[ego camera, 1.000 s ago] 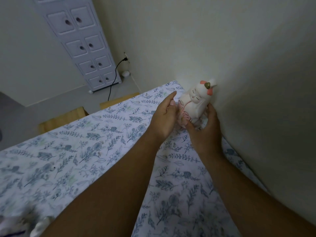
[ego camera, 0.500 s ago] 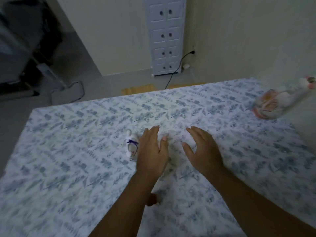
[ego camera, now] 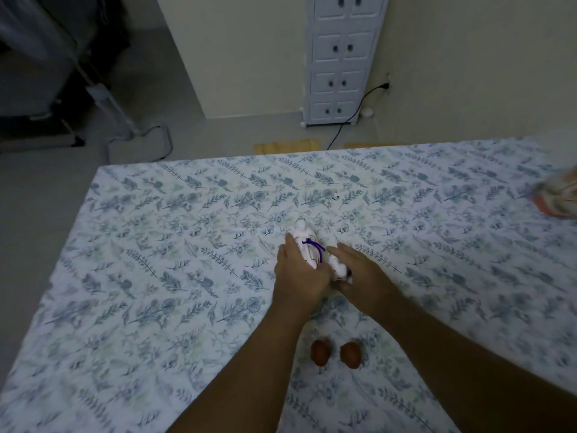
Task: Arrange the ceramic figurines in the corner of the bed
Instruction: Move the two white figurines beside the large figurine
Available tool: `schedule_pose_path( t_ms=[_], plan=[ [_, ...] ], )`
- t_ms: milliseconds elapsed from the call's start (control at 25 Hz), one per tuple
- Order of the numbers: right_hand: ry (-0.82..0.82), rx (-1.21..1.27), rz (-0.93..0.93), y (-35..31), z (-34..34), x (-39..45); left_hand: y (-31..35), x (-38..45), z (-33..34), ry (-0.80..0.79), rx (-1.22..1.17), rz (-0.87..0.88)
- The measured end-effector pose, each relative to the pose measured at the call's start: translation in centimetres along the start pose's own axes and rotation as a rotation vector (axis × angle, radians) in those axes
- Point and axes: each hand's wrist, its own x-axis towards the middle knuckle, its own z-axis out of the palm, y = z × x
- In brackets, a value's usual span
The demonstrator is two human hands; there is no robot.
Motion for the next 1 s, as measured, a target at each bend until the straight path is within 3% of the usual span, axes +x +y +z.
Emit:
schedule_pose_path(
  t_ms=[120,200,360,560,800,1000],
  plan=[
    [0.092,0.026,0.028,0.0,-0.3,-0.7,-0.4,0.3,0.7,0.091,0.012,0.012],
    [0.181,0.030,0.058,0.5,-1.3,-1.9,-0.4,0.4,1.0,0.109,0.043,0.123],
    [0.397,0.060,0.229,3.2,-5.7,-5.3,2.6,-0.6,3.9,-0.047,0.084,0.307],
    [0.651,0.108,0.342,11.3,-14.1,-10.1,10.8,-2.4,14.0,-0.251,0.133,0.569],
    [0.835,0.144,0.504,21.8,-23.6,-14.8,19.8,-3.5,27.5,-0.430,0.160,0.704],
    [0.924,0.118,0.569,28.2,-26.5,-15.3,24.6,-0.9,36.8,-0.491,0.215,0.767]
  ],
)
